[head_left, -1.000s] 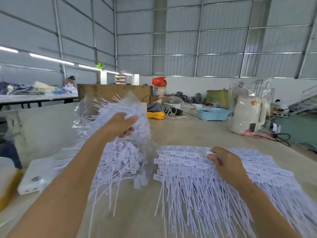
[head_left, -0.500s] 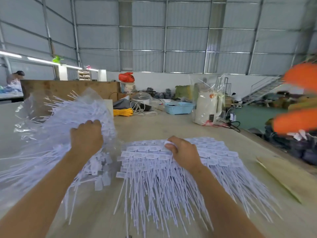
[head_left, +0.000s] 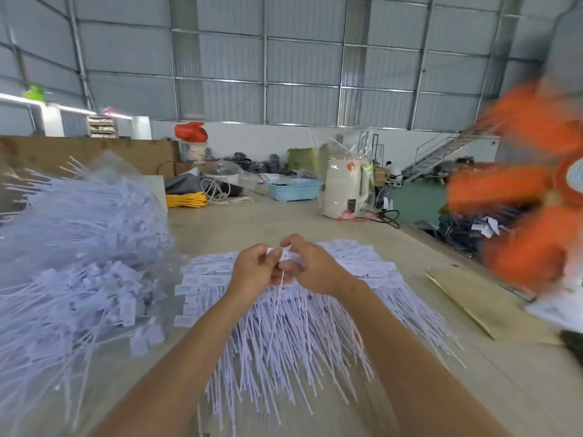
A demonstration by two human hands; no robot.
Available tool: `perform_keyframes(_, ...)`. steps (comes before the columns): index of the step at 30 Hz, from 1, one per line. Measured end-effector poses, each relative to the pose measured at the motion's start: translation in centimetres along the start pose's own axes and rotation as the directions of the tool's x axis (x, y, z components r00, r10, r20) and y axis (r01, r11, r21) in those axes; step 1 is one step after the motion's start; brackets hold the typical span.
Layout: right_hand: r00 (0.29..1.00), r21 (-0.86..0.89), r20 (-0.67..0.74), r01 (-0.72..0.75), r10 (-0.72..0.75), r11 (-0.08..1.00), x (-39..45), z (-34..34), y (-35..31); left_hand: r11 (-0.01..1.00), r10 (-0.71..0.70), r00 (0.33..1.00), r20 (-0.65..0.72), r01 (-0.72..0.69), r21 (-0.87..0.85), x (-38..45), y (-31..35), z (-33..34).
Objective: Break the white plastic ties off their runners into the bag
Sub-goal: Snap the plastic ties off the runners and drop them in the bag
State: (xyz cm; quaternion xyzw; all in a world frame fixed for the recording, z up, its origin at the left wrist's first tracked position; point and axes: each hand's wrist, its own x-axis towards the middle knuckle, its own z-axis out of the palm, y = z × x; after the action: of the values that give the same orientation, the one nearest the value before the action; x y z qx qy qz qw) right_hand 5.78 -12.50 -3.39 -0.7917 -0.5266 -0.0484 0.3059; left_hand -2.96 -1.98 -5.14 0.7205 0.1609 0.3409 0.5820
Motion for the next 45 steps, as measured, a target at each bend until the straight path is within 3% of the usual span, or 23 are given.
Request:
perform_keyframes(7,0.959,-0.177,0.124,-0.232,0.256,0.956,-1.5,-2.3,4.4,0.982,-0.038,0.999,0.013,0.039,-0.186,-0.6,-0.8,-0.6)
perform_keyframes(9,0.953,-0.365,0.119,-0.219,0.279,0.905,-1.5,-3.5,4.4,0.988,-0.036,0.999,0.041,0.042,-0.148,-0.8,-0.9,-0.4)
perform_keyframes(12,0.994,-0.655,-0.026,-0.099,0.109,0.749,-0.9,-5.6,2.4,0.979,-0.063,0.998,0.020,0.066,-0.194,-0.8,-0.6,0.1)
perform_keyframes(14,0.996,-0.701,-0.085,-0.042,-0.025,0.712,-0.2,-6.6,0.3,0.949,-0.095,0.995,-0.009,0.087,-0.304,-0.5,0.0,-0.2)
perform_keyframes(17,1.000,-0.447,-0.004,0.010,-0.013,0.894,0.6,-6.9,-1.7,0.884,-0.143,0.988,-0.052,0.104,-0.455,0.1,0.5,-1.3)
perform_keyframes(19,0.995,-0.209,0.092,-0.016,0.036,0.978,0.9,-6.4,-1.7,0.900,-0.136,0.988,-0.078,0.090,-0.426,0.1,0.2,-2.1)
perform_keyframes(22,0.985,-0.215,0.157,-0.040,0.075,0.976,0.9,-3.6,-0.4,0.954,-0.094,0.993,-0.074,0.069,-0.291,-0.3,-0.6,-2.5)
perform_keyframes(26,0.995,-0.125,0.075,-0.062,0.072,0.990,0.9,-0.2,0.6,0.973,-0.011,0.998,-0.058,-0.003,-0.231,-0.1,-0.6,-2.2)
perform_keyframes(30,0.999,-0.094,-0.037,-0.016,0.013,0.995,1.3,0.4,0.3,0.980,0.008,0.999,-0.035,-0.014,-0.200,0.1,-0.3,-2.2)
perform_keyframes(40,0.999,0.028,-0.032,0.014,-0.013,1.000,1.8,1.5,-0.1,0.982,-0.050,0.998,-0.048,0.040,-0.187,0.9,0.0,-2.3)
perform_keyframes(45,0.998,0.100,-0.056,0.047,-0.041,0.994,1.7,1.9,-0.7,0.996,0.067,0.995,-0.077,-0.071,-0.048,0.7,-0.5,-2.2)
